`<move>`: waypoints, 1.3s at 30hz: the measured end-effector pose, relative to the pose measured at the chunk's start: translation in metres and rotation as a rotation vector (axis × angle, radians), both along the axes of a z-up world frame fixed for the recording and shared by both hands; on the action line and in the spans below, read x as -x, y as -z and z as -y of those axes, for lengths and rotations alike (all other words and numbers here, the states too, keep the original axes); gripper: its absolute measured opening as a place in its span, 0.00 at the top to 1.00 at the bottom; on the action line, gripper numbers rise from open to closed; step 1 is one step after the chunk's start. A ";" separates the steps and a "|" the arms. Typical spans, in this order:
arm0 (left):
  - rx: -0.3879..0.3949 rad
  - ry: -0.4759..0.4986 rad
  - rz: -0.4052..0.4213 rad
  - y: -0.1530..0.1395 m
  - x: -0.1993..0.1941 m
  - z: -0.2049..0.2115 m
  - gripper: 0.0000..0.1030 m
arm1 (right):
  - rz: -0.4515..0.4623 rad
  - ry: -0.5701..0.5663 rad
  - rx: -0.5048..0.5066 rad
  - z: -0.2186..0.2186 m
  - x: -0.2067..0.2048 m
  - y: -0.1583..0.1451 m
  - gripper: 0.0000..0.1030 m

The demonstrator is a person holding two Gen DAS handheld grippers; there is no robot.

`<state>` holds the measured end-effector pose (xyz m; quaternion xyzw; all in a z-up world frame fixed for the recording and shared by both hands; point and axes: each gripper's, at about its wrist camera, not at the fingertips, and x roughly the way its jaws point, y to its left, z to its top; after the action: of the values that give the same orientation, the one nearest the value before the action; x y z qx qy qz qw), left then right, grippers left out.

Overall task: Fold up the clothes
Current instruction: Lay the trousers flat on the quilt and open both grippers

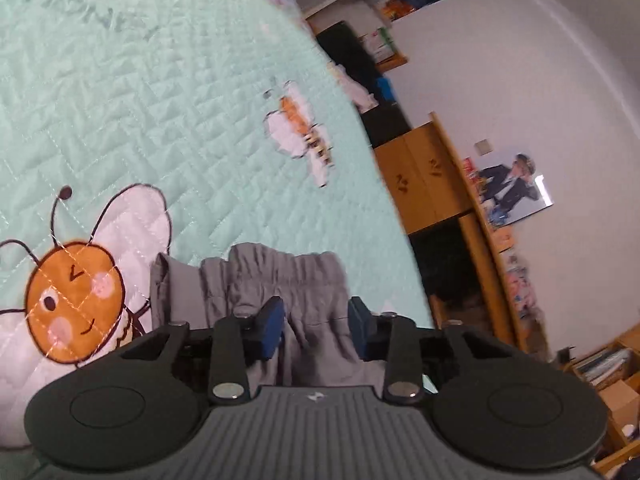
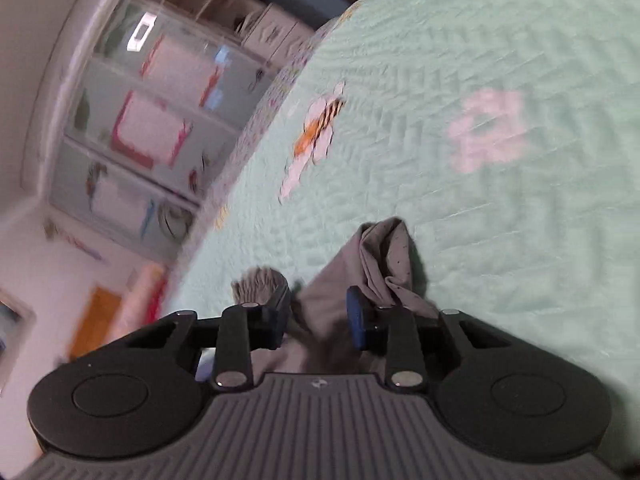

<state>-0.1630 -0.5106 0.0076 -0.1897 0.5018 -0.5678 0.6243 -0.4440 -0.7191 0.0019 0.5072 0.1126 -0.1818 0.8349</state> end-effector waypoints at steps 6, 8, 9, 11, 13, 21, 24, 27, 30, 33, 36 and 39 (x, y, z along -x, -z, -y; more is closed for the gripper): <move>0.140 0.007 -0.036 -0.021 0.022 -0.050 0.34 | 0.131 -0.036 0.099 -0.039 0.034 -0.036 0.47; 0.057 0.000 -0.004 -0.004 0.036 -0.057 0.31 | 0.123 -0.065 0.090 -0.047 0.038 -0.033 0.46; -0.013 0.013 -0.005 0.007 0.042 -0.059 0.34 | 0.065 -0.041 0.069 -0.044 0.038 -0.022 0.46; -0.003 0.008 -0.025 0.014 0.052 -0.069 0.40 | -0.025 0.023 0.014 -0.036 0.041 -0.001 0.63; 0.055 -0.022 -0.019 0.008 0.062 -0.084 0.39 | 0.024 0.064 -0.009 -0.038 0.052 0.002 0.59; -0.066 0.057 0.151 -0.007 0.120 -0.118 0.34 | -0.001 0.091 0.043 -0.082 0.101 -0.007 0.55; -0.179 0.102 0.244 -0.020 0.145 -0.121 0.34 | -0.089 0.067 0.146 -0.101 0.107 -0.016 0.50; -0.290 0.086 0.297 -0.037 0.161 -0.115 0.31 | -0.187 0.052 0.237 -0.120 0.105 -0.043 0.29; -0.425 0.073 0.321 -0.051 0.173 -0.101 0.29 | -0.310 -0.012 0.375 -0.139 0.088 -0.077 0.27; -0.605 0.090 0.353 -0.062 0.186 -0.086 0.25 | -0.450 -0.074 0.448 -0.150 0.067 -0.106 0.22; -0.731 0.130 0.449 -0.070 0.200 -0.079 0.25 | -0.570 -0.120 0.464 -0.160 0.053 -0.125 0.21; -0.828 0.119 0.467 -0.075 0.200 -0.075 0.24 | -0.711 -0.173 0.459 -0.163 0.032 -0.134 0.21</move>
<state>-0.3632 -0.4356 0.0831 0.2365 0.5420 -0.3825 0.7099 -0.4764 -0.5556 0.1362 0.2031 0.3919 -0.2950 0.8474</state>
